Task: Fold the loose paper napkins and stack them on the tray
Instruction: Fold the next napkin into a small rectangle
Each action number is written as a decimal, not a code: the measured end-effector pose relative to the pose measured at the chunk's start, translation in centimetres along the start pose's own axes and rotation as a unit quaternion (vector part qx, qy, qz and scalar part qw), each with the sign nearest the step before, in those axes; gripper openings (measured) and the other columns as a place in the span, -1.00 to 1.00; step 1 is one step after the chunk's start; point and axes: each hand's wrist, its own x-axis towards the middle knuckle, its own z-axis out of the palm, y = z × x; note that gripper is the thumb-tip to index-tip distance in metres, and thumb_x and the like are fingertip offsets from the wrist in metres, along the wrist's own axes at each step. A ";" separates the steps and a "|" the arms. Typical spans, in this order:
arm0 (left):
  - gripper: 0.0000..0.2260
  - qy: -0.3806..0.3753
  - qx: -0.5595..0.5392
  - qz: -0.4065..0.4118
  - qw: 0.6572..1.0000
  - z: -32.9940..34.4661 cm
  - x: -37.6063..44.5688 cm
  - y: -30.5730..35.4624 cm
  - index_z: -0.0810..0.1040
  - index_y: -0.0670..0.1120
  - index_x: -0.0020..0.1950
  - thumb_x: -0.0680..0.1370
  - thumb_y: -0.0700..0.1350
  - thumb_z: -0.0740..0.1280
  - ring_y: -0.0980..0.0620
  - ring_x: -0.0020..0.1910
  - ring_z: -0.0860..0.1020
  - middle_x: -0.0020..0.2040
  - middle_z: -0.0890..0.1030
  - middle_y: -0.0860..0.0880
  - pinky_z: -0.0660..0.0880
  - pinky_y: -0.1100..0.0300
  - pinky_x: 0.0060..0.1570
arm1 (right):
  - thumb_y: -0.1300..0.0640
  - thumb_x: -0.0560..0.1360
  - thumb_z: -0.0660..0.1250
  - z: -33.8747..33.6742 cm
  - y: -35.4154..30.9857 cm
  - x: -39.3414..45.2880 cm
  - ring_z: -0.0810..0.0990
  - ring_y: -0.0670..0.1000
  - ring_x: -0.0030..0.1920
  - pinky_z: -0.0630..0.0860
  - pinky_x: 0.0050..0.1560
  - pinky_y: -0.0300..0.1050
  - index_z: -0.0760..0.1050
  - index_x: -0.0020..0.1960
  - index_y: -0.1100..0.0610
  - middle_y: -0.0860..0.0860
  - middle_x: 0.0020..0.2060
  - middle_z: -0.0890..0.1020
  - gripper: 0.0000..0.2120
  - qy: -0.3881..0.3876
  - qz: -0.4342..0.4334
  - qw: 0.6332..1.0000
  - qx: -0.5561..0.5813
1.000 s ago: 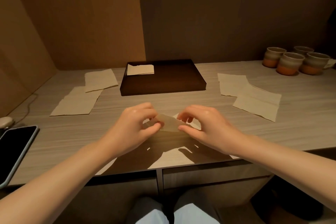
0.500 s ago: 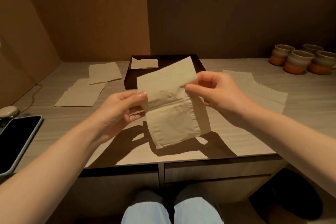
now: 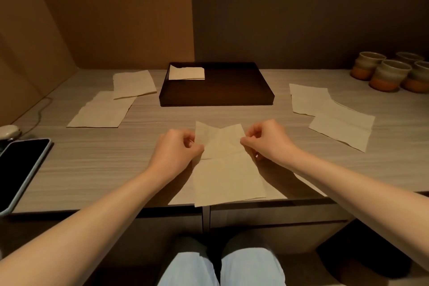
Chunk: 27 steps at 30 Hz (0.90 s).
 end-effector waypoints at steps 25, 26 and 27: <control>-0.40 -0.204 0.266 0.322 0.885 -3.3 -6.8 -4.2 0.18 0.18 0.49 0.49 0.08 0.32 0.22 0.46 0.14 0.46 0.26 0.21 0.14 0.20 0.40 | 0.07 0.43 0.25 -3.0 4.7 -8.0 0.25 -0.14 0.42 0.33 0.36 -0.21 0.20 0.52 0.01 -0.09 0.43 0.32 -0.33 -0.209 -0.370 0.871 -0.245; -0.36 -0.199 0.270 0.331 0.882 -3.3 -6.8 -4.2 0.22 0.15 0.49 0.46 0.02 0.39 0.18 0.43 0.22 0.44 0.31 0.18 0.22 0.18 0.37 | 0.07 0.44 0.26 -2.9 4.8 -8.0 0.26 -0.12 0.42 0.31 0.37 -0.22 0.21 0.52 0.01 -0.08 0.43 0.32 -0.35 -0.197 -0.383 0.863 -0.262; -0.34 -0.188 0.270 0.341 0.881 -3.1 -6.8 -4.2 0.27 0.11 0.47 0.42 -0.04 0.44 0.14 0.39 0.30 0.41 0.37 0.15 0.30 0.16 0.33 | 0.06 0.46 0.26 -2.7 5.0 -8.1 0.30 -0.09 0.40 0.31 0.36 -0.23 0.23 0.51 0.02 -0.06 0.42 0.34 -0.38 -0.178 -0.396 0.859 -0.272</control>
